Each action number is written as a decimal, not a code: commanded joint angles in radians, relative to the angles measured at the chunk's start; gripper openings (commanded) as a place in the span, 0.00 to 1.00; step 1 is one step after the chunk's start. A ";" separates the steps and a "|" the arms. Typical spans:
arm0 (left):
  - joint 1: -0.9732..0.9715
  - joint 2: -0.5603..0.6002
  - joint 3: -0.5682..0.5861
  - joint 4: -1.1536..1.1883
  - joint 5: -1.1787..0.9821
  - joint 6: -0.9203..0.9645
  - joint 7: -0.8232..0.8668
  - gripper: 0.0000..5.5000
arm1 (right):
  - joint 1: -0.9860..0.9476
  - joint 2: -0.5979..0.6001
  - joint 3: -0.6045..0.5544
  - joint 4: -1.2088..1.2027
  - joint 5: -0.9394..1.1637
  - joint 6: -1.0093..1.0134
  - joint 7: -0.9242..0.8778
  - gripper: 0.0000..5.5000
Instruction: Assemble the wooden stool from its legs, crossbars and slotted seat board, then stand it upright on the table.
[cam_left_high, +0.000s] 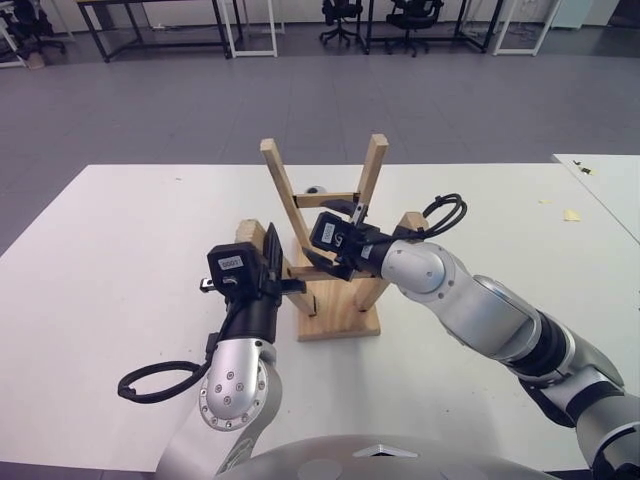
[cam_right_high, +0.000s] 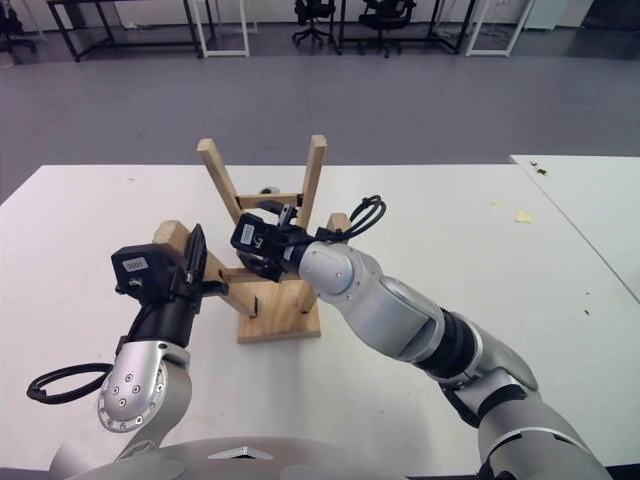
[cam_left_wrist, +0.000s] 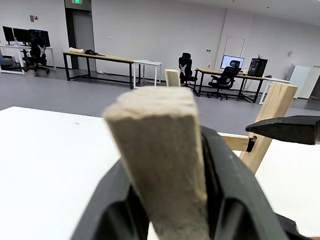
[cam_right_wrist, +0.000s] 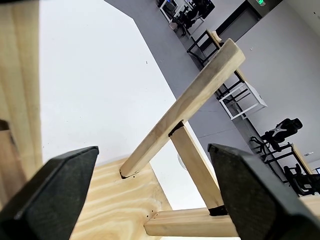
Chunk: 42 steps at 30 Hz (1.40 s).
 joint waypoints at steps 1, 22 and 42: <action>-0.041 0.058 -0.064 0.101 0.069 0.187 -0.056 0.20 | 0.077 -0.022 0.038 0.036 0.001 0.073 0.043 0.74; -0.488 0.080 0.585 0.023 -0.474 -0.026 -0.443 0.66 | -0.065 0.096 -0.457 -0.025 0.028 0.063 0.123 0.74; -0.387 0.261 0.348 0.506 -0.442 -0.141 -0.634 0.71 | 0.219 0.325 -1.035 0.089 0.551 0.255 0.117 0.74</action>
